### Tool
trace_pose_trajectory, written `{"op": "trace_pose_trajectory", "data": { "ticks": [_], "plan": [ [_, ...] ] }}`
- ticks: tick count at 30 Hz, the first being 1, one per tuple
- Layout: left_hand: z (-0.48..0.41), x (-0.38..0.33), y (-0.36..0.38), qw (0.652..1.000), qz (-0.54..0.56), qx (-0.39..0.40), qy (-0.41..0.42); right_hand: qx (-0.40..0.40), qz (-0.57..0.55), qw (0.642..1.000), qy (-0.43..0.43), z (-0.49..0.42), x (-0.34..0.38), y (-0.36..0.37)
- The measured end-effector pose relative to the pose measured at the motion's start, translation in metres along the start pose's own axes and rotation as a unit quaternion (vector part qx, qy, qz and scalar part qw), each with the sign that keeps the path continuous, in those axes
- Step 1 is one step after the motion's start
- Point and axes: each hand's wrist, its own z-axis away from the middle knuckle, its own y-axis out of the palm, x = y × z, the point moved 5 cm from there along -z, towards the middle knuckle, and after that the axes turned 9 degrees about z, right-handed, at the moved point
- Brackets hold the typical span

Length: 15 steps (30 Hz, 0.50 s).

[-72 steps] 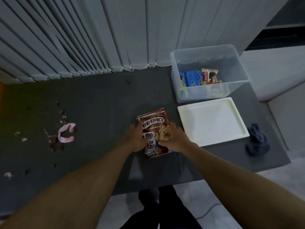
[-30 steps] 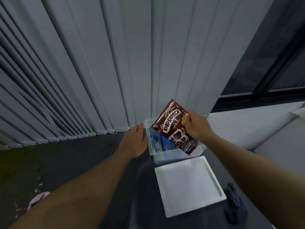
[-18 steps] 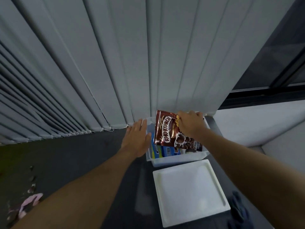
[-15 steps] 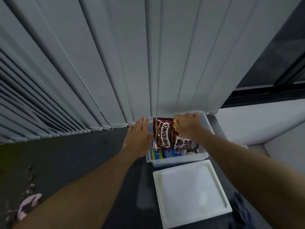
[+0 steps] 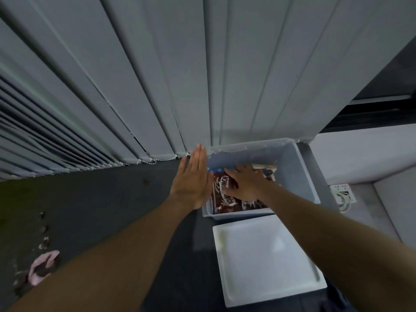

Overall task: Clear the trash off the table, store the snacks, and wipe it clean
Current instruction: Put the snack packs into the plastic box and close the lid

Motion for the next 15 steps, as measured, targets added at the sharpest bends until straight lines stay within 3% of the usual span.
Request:
{"op": "trace_pose_trajectory", "data": {
  "ticks": [6,15],
  "plan": [
    [0.001,0.001,0.000,1.000,-0.015,0.001,0.001,0.009,0.031,0.999,0.026,-0.001,0.003,0.009],
    [0.007,-0.004,-0.008,0.996,-0.080,0.047,-0.013,-0.062,-0.022,0.996,0.061,0.028,-0.002,-0.017]
  ]
}}
